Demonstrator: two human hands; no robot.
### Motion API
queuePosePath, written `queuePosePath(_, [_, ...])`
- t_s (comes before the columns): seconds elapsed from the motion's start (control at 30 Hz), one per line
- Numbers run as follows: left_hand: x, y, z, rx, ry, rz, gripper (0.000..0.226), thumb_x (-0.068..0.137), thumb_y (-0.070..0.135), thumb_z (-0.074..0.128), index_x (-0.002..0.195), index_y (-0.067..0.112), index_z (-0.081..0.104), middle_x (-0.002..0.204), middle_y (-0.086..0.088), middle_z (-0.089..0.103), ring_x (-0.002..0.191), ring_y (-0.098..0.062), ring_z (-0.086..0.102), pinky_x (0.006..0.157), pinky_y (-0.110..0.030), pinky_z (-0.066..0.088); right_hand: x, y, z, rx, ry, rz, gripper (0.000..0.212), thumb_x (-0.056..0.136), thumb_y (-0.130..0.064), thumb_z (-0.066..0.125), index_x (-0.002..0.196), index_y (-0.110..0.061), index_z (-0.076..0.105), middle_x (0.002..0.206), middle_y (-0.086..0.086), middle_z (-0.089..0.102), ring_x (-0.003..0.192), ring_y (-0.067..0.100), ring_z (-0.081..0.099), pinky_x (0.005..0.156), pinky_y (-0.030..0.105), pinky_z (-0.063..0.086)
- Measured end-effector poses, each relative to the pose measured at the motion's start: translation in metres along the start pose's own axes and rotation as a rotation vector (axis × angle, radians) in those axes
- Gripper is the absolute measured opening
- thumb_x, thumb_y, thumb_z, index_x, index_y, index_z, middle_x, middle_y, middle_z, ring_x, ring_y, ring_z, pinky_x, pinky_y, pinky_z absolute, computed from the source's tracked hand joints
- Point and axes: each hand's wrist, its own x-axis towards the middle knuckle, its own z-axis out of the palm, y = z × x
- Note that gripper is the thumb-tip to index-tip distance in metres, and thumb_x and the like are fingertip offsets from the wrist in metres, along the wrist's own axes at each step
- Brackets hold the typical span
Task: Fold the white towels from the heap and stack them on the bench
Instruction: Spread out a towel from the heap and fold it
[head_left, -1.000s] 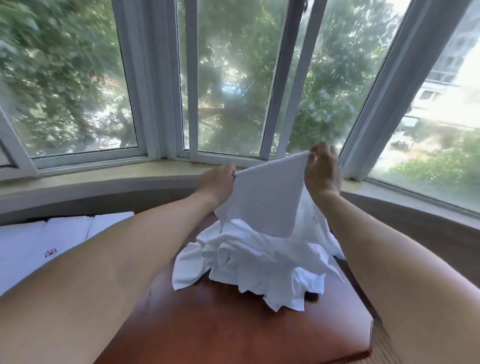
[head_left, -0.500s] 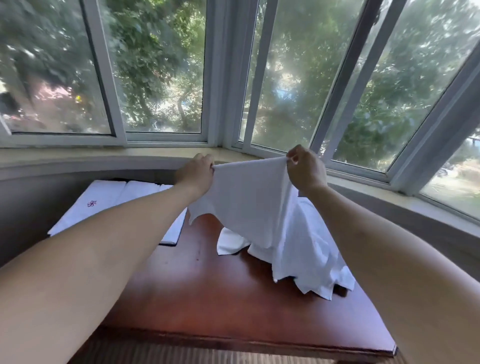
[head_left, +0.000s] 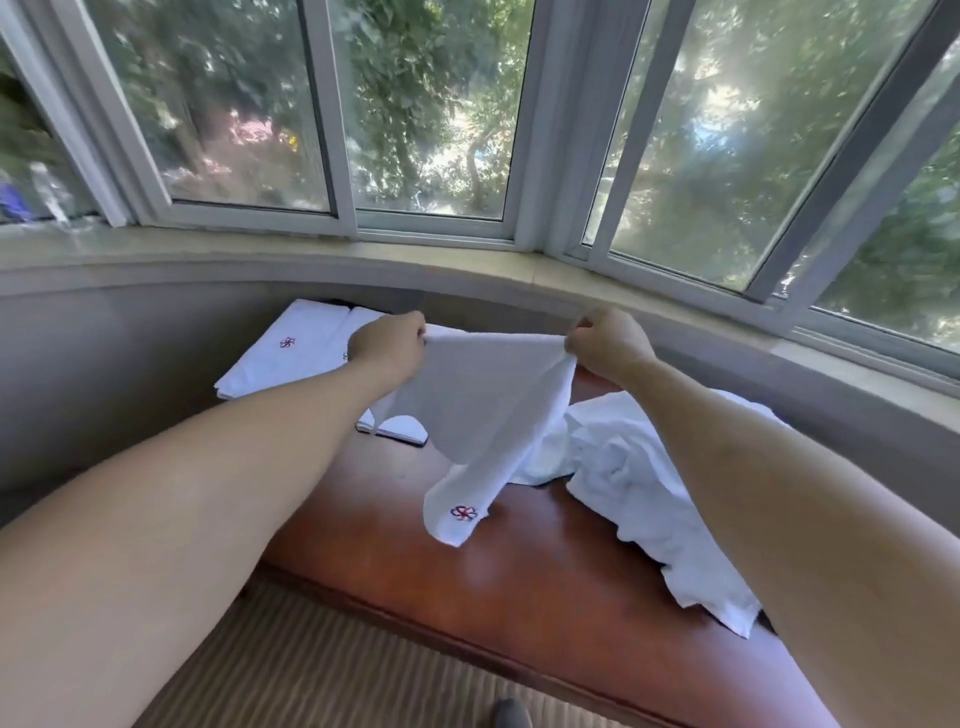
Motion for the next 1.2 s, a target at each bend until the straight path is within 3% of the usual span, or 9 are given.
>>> queuePosePath(0.2, [0.018, 0.018, 0.018, 0.048, -0.101, -0.102, 0.018, 0.088, 0.013, 0.045, 0.101, 0.022, 0.052, 0.090, -0.002, 0.059, 0.075, -0.024, 0.053, 0.056, -0.031, 0.034, 0.052, 0.010, 0.003, 0.010, -0.163, -0.024, 0.017, 0.068, -0.017, 0.059, 0.078, -0.008, 0.070, 0.075, 0.010, 0.071, 0.075, 0.030, 0.066, 0.064, 0.031, 0.051])
queuePosePath(0.33, [0.024, 0.014, 0.022, 0.118, -0.162, -0.193, 0.021, 0.088, 0.011, 0.048, 0.107, 0.018, 0.054, 0.095, -0.002, 0.059, 0.085, -0.026, 0.057, 0.062, -0.032, 0.039, 0.073, 0.007, 0.021, 0.062, -0.379, -0.036, 0.011, 0.071, -0.009, 0.060, 0.074, -0.002, 0.068, 0.064, 0.010, 0.066, 0.062, 0.027, 0.056, 0.060, 0.030, 0.044])
queuePosePath(0.5, [0.023, 0.000, 0.031, 0.174, -0.217, -0.309, 0.018, 0.085, 0.006, 0.050, 0.100, 0.014, 0.055, 0.095, -0.007, 0.059, 0.080, -0.026, 0.052, 0.058, -0.030, 0.033, 0.085, 0.000, 0.048, 0.107, -0.611, -0.057, 0.007, 0.072, -0.001, 0.056, 0.075, -0.007, 0.059, 0.067, 0.012, 0.053, 0.063, 0.023, 0.044, 0.058, 0.028, 0.038])
queuePosePath(0.67, [0.020, -0.006, 0.053, 0.162, -0.248, -0.383, 0.030, 0.088, 0.008, 0.051, 0.117, 0.015, 0.054, 0.109, -0.008, 0.062, 0.095, -0.029, 0.059, 0.067, -0.032, 0.045, 0.099, 0.013, 0.077, 0.252, -0.768, -0.090, 0.009, 0.089, -0.006, 0.066, 0.097, -0.003, 0.069, 0.088, 0.014, 0.075, 0.077, 0.021, 0.073, 0.076, 0.031, 0.058])
queuePosePath(0.77, [0.012, -0.003, 0.074, 0.104, -0.308, -0.394, 0.041, 0.091, 0.011, 0.051, 0.130, 0.022, 0.051, 0.113, -0.008, 0.064, 0.097, -0.029, 0.060, 0.066, -0.032, 0.044, 0.099, 0.032, 0.100, 0.273, -0.831, -0.110, 0.017, 0.098, -0.015, 0.062, 0.112, -0.012, 0.070, 0.102, 0.007, 0.076, 0.091, 0.021, 0.076, 0.087, 0.034, 0.061])
queuePosePath(0.83, [0.005, 0.005, 0.088, 0.087, -0.361, -0.412, 0.042, 0.093, 0.015, 0.051, 0.133, 0.026, 0.053, 0.125, -0.006, 0.063, 0.106, -0.028, 0.061, 0.071, -0.031, 0.044, 0.098, 0.048, 0.113, 0.196, -0.832, -0.110, 0.020, 0.101, -0.019, 0.055, 0.110, -0.013, 0.072, 0.099, 0.005, 0.075, 0.085, 0.020, 0.074, 0.085, 0.035, 0.061])
queuePosePath(0.97, [-0.011, 0.022, 0.116, 0.072, -0.428, -0.419, 0.033, 0.095, 0.020, 0.049, 0.125, 0.028, 0.060, 0.133, -0.001, 0.060, 0.118, -0.025, 0.059, 0.089, -0.032, 0.049, 0.099, 0.083, 0.131, 0.141, -0.845, -0.027, 0.027, 0.099, -0.018, 0.049, 0.102, -0.011, 0.075, 0.084, 0.002, 0.077, 0.072, 0.017, 0.070, 0.063, 0.026, 0.055])
queuePosePath(1.07, [-0.023, 0.031, 0.134, 0.060, -0.490, -0.452, 0.033, 0.094, 0.017, 0.048, 0.123, 0.027, 0.063, 0.130, 0.000, 0.062, 0.117, -0.024, 0.060, 0.096, -0.036, 0.051, 0.101, 0.105, 0.140, 0.074, -0.864, -0.048, 0.029, 0.094, -0.019, 0.048, 0.094, -0.014, 0.077, 0.070, -0.003, 0.076, 0.063, 0.011, 0.067, 0.063, 0.024, 0.051])
queuePosePath(1.2, [-0.037, 0.040, 0.155, 0.058, -0.507, -0.550, 0.032, 0.094, 0.018, 0.049, 0.116, 0.027, 0.071, 0.119, 0.000, 0.069, 0.106, -0.019, 0.065, 0.092, -0.030, 0.055, 0.100, 0.123, 0.155, -0.039, -0.897, -0.103, 0.030, 0.093, -0.017, 0.046, 0.088, -0.016, 0.076, 0.063, -0.006, 0.073, 0.055, 0.004, 0.064, 0.056, 0.017, 0.048])
